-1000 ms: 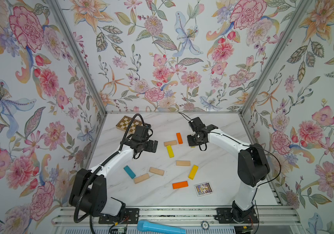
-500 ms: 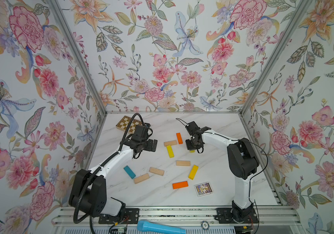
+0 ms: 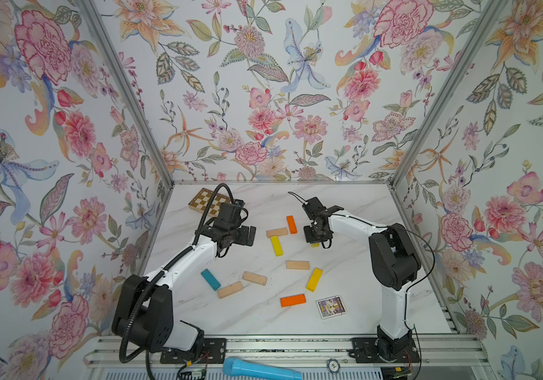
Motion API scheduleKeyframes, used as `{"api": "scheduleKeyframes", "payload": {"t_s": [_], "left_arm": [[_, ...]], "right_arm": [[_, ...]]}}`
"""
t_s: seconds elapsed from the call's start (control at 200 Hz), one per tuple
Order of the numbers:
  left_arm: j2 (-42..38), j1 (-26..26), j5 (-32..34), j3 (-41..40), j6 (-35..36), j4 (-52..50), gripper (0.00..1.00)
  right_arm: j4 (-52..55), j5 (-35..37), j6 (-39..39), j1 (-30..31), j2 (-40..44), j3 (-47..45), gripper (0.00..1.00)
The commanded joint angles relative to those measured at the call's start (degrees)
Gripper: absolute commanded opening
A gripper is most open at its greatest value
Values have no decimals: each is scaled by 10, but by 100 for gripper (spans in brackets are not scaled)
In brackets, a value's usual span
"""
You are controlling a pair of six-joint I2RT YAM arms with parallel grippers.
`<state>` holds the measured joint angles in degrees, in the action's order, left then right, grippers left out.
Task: Assemble the number 6 with building blocks
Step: Assemble the building block at the center of the board.
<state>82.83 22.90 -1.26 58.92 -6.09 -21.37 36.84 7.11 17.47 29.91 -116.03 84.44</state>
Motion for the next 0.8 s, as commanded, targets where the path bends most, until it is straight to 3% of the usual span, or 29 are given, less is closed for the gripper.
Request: {"api": "scheduleKeyframes", "payload": {"t_s": [0.0, 0.796], "left_arm": [[-13, 2, -2, -1, -3, 3, 99], [-24, 4, -6, -2, -3, 0, 99]], "right_arm": [[9, 11, 14, -4, -12, 4, 26], [8, 6, 48, -3, -10, -19, 27]]}}
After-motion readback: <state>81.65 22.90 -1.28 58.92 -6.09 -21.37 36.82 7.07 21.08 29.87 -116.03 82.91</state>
